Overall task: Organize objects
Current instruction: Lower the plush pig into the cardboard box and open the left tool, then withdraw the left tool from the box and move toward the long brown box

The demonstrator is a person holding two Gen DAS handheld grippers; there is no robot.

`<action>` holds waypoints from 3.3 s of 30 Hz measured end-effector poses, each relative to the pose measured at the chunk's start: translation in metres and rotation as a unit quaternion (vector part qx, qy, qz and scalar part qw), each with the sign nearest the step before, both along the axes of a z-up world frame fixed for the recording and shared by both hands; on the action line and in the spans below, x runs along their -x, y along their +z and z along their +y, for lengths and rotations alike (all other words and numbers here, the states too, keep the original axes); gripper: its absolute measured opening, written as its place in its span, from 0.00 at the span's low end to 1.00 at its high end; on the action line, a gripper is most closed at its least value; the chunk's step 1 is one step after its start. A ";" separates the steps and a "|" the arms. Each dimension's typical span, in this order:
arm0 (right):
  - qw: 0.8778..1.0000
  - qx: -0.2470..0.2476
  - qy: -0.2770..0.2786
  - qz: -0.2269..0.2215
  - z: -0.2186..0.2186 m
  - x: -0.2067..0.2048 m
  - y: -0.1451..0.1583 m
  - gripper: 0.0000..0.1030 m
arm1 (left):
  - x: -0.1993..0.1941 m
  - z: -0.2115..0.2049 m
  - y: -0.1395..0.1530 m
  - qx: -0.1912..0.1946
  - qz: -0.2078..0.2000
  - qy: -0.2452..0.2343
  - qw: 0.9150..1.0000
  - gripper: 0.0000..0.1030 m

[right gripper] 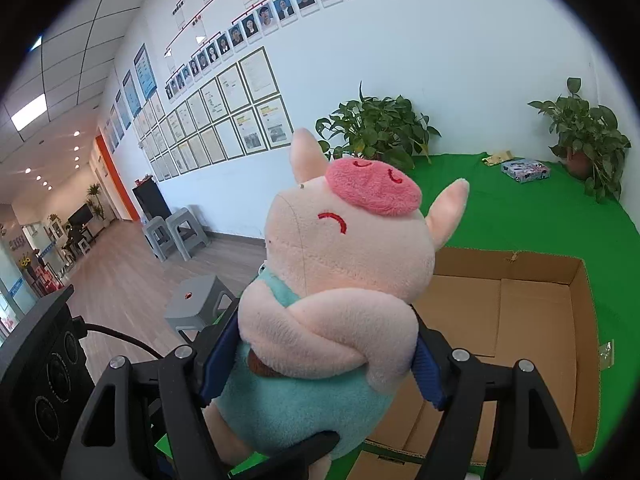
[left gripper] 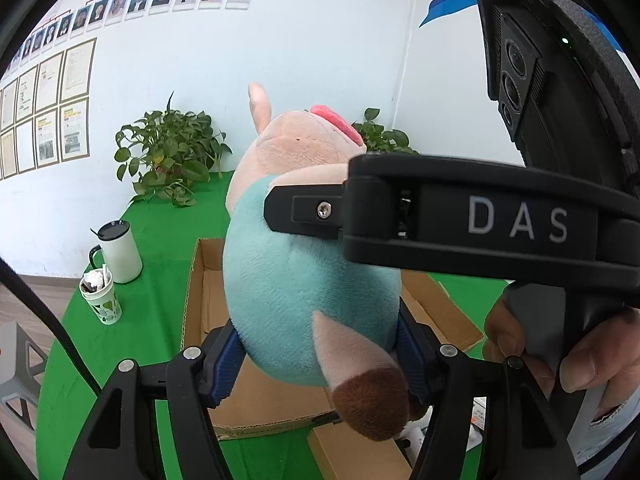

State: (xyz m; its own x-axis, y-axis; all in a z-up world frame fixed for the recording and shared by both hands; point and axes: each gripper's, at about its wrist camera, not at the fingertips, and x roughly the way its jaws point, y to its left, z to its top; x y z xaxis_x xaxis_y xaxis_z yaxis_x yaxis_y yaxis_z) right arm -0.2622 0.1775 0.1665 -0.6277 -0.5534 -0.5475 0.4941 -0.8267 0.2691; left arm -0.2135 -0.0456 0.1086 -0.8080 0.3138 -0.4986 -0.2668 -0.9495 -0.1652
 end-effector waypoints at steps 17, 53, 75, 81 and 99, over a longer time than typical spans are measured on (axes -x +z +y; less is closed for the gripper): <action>0.996 0.008 0.007 -0.084 -0.003 0.054 -0.064 0.72 | 0.080 -0.029 -0.116 -0.004 -0.085 0.005 0.996 0.62; 0.962 0.056 0.051 -0.263 -0.024 0.112 -0.164 0.83 | 0.128 -0.101 -0.234 0.011 -0.182 0.084 0.980 0.52; 0.962 -0.018 0.004 -0.273 -0.049 0.095 -0.164 0.71 | 0.073 -0.108 -0.211 0.025 -0.164 0.115 0.980 0.49; 0.968 0.011 -0.014 -0.251 -0.036 0.078 -0.151 0.77 | 0.036 -0.115 -0.185 0.025 -0.125 0.142 0.982 0.64; 0.985 -0.102 -0.096 0.103 0.045 -0.119 -0.077 0.78 | -0.079 -0.061 -0.132 0.059 0.023 0.205 0.977 0.95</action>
State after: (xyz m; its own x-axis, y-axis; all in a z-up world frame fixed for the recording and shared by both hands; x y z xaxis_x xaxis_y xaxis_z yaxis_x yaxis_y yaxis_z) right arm -0.1432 0.2222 0.0891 -0.8193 -0.3049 -0.4855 0.3496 -0.9369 -0.0015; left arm -0.1341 -0.1070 -0.0238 -0.8763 -0.0981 -0.4718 0.1352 -0.9898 -0.0453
